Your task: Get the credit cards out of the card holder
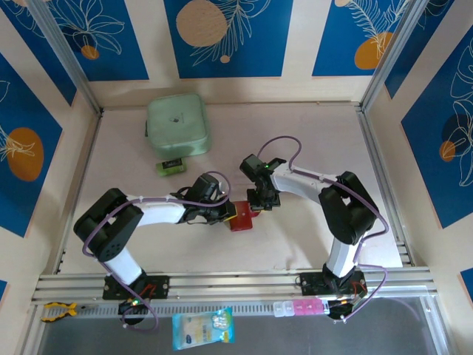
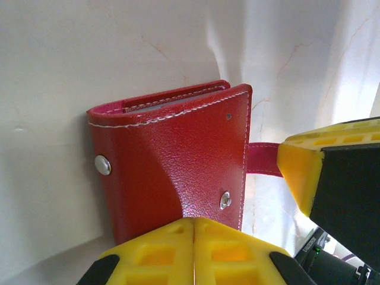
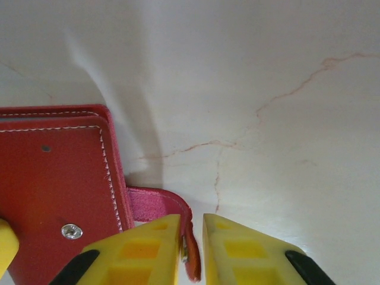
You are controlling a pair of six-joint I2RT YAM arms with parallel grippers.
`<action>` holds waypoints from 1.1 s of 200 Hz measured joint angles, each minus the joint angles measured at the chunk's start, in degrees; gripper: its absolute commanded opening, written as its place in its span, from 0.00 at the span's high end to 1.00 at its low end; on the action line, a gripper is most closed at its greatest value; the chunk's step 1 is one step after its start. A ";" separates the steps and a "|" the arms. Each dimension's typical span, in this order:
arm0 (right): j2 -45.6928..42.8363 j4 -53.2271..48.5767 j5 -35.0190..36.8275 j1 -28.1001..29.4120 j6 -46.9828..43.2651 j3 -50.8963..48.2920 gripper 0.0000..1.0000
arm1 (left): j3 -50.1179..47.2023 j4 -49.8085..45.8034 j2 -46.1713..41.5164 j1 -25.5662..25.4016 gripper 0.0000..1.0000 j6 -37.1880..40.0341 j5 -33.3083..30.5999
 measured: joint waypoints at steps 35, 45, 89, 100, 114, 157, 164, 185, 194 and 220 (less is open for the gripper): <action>0.20 1.46 -2.08 -0.28 -0.02 0.00 0.79 | 0.00 -0.02 0.00 0.00 0.92 0.00 0.11; 0.39 2.05 -2.73 -0.39 0.00 -0.04 0.80 | 0.00 -0.02 -0.02 0.00 0.92 0.00 0.11; 0.39 5.90 -7.48 -1.20 0.66 -2.95 0.80 | 0.00 -0.02 -0.11 0.00 0.92 0.00 0.13; 0.39 6.62 -8.48 -1.44 0.83 -3.78 0.81 | 0.00 -0.02 -0.11 0.00 0.92 0.00 0.11; 0.39 7.45 -9.31 -1.64 0.92 -4.55 0.83 | 0.00 0.00 -0.11 0.00 0.92 0.00 0.11; 0.33 9.44 -11.47 -2.58 1.36 -6.19 0.89 | 0.00 -0.02 -0.11 0.00 0.92 0.00 0.09; 0.26 9.62 -11.82 -2.75 1.53 -6.45 0.90 | 0.00 -0.02 -0.11 0.00 0.92 0.00 0.09; -0.35 10.36 -12.15 -2.99 1.88 -7.15 0.95 | 0.00 -0.02 -0.11 0.00 0.91 0.02 0.11; -0.87 10.88 -12.13 -3.17 1.95 -7.65 0.96 | 0.00 -0.07 -0.13 0.00 0.89 0.15 0.09; -2.56 10.78 -12.11 -3.91 1.70 -8.33 0.97 | 0.00 -1.14 -1.53 0.11 0.79 1.40 -0.26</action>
